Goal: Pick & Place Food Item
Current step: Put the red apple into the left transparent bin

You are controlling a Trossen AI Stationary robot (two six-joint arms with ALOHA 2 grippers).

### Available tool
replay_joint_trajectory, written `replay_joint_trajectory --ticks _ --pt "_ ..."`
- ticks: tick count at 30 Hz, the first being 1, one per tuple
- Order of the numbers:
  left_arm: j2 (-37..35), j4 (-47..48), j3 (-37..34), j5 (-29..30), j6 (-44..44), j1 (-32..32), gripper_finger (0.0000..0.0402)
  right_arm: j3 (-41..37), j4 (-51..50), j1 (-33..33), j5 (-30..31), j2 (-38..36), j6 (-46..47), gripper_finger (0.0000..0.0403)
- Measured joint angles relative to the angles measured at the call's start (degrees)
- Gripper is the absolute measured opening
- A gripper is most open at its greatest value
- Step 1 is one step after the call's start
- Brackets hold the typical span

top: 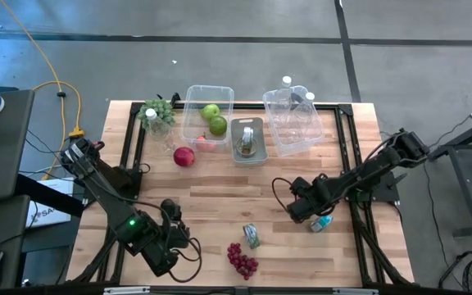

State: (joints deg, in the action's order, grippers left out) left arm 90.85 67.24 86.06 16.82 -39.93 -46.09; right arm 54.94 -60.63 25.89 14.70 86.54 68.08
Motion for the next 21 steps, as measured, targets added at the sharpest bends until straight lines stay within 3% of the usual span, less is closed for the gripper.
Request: replay_joint_trajectory --ticks 10,21 --pt "0.0 -0.2 0.0 0.0 -2.0 0.2 0.0398 -2.2 1.4 1.1 -0.2 0.0 5.6 0.0377" --pt "0.0 -0.3 0.0 2.7 -1.5 0.2 0.0398 -8.5 13.7 1.2 -2.8 0.0 5.2 0.0377"
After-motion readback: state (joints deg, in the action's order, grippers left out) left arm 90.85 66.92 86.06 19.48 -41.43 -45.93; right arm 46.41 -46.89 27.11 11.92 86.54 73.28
